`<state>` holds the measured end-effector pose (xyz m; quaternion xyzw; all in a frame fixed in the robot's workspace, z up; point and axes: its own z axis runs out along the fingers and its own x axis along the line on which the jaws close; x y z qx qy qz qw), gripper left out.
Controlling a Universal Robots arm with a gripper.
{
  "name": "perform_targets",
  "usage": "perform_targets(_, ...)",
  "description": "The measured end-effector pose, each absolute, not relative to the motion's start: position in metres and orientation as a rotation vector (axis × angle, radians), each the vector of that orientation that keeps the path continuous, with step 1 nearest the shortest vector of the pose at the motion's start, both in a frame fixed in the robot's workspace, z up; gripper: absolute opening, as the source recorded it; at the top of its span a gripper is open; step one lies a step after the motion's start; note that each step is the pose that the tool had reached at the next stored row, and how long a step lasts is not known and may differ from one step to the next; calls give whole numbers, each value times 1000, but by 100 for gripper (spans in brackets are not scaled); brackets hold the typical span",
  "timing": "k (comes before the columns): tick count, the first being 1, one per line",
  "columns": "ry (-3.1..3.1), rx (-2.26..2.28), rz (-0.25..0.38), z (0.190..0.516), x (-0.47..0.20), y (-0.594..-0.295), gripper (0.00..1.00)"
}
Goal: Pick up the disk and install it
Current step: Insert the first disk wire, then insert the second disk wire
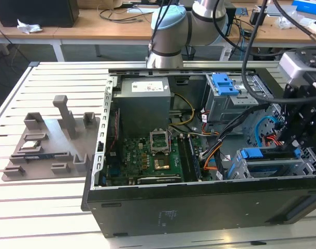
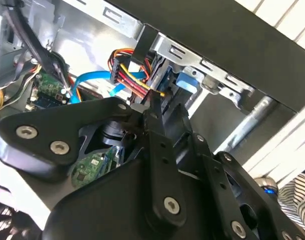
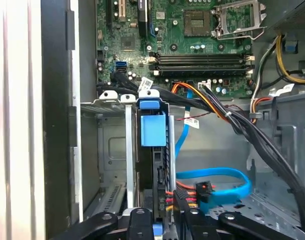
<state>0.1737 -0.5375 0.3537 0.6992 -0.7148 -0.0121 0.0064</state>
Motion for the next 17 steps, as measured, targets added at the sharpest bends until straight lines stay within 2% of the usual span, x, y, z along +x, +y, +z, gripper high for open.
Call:
perform_targets(3, -2237, 2188, -37, 365, 174, -536, 29)
perform_targets(4, -2237, 2188, -37, 368, 174, -536, 16)
perform_targets(5, -2237, 2188, -37, 371, 174, -536, 11)
perform_targets(15, -2237, 2188, -37, 375, 174, -536, 11)
perform_targets(16, -2237, 2188, -37, 376, 174, -536, 11)
perform_targets(17, -2237, 2188, -37, 376, 174, -536, 17)
